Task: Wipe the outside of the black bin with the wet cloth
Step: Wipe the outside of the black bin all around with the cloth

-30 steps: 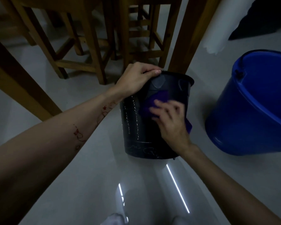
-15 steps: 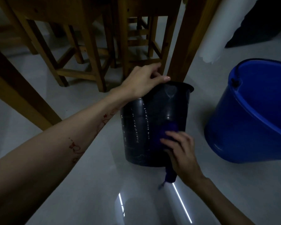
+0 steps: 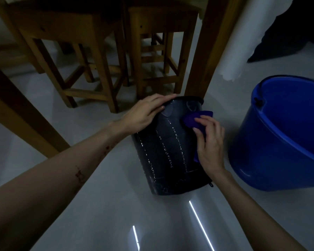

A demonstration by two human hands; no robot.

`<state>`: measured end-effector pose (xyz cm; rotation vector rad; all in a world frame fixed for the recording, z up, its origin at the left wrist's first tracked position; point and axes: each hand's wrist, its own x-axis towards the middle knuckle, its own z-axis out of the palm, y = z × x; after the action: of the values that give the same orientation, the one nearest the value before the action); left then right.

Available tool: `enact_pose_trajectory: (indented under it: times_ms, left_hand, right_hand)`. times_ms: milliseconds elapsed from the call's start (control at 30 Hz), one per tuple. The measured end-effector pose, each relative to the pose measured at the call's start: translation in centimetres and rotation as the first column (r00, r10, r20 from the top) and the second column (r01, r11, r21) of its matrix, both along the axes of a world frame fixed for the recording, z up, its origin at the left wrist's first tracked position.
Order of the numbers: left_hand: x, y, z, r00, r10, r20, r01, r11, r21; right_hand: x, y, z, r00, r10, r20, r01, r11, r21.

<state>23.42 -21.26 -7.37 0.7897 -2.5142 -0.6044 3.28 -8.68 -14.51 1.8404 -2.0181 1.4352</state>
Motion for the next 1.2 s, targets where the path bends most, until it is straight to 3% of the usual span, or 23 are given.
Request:
enact_pose_trajectory:
  times_ms: [167,333,533,600,667,833,967,1033,1200]
  left_hand:
    - [0.5,0.0,0.2,0.997,0.013,-0.074,-0.011,0.999,0.034]
    - [0.5,-0.6,0.8,0.999,-0.01,-0.047,0.008,0.999,-0.053]
    - [0.2,-0.5,1.2,0.988,-0.048,0.149,0.085,0.964,-0.251]
    - [0.3,-0.8,1.2,0.995,-0.022,0.102,0.048,0.966,-0.255]
    - [0.6,-1.1,0.7,0.998,0.06,0.003,-0.058,0.974,-0.219]
    - [1.2,0.0,-1.0,0.995,0.101,-0.013,-0.102,0.965,-0.243]
    - [0.4,0.4,-0.5,0.999,0.022,-0.032,-0.03,0.963,-0.268]
    - [0.1,0.5,-0.6,1.0,-0.009,-0.025,0.002,0.967,-0.255]
    - [0.2,0.5,-0.7,1.0,0.005,-0.031,-0.012,0.973,-0.231]
  right_hand:
    - [1.7,0.1,0.0,0.981,0.107,-0.162,-0.119,0.991,-0.066]
    - [3.9,1.8,-2.1,0.9,0.237,-0.367,-0.293,0.951,-0.103]
    - [3.5,6.0,-6.2,0.743,0.381,-0.55,-0.44,0.898,0.028]
    - [2.8,6.9,-6.2,0.729,0.404,-0.553,-0.449,0.892,0.06]
    - [2.3,7.1,-5.7,0.772,0.372,-0.516,-0.423,0.906,0.021]
    - [1.5,4.0,-2.4,0.967,0.136,-0.217,-0.162,0.981,-0.107]
    - [1.7,0.2,-0.2,0.999,0.014,-0.031,-0.016,0.997,-0.07]
    - [2.3,-0.7,0.2,0.998,0.028,-0.056,-0.032,0.997,-0.072]
    - [3.3,0.3,-0.6,0.943,0.153,-0.296,-0.193,0.975,-0.11]
